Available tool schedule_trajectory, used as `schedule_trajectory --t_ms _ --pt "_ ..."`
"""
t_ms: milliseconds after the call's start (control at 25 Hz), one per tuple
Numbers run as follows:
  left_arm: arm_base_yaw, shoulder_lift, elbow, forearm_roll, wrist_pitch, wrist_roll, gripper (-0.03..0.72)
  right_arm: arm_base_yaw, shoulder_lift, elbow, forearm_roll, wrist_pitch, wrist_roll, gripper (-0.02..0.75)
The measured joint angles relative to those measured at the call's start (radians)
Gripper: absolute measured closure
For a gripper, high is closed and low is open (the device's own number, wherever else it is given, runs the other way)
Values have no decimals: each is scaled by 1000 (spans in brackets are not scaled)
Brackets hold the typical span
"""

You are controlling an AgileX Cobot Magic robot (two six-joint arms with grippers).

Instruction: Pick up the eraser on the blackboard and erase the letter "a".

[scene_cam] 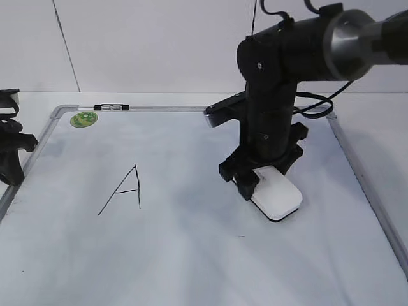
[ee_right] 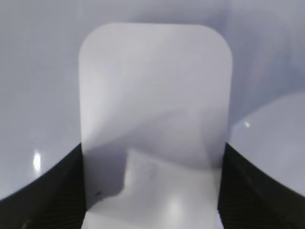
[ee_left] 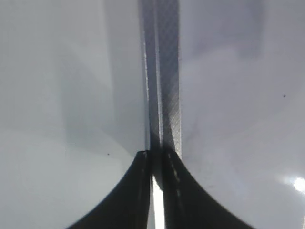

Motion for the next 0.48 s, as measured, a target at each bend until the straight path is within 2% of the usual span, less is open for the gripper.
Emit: schedule_trajectory --t_ms 200,480 --pt "0 0 0 0 0 0 645 -13 -105 5 11 85 -11 169" --pt "0 0 0 0 0 0 645 -57 -254 15 20 120 -9 169"
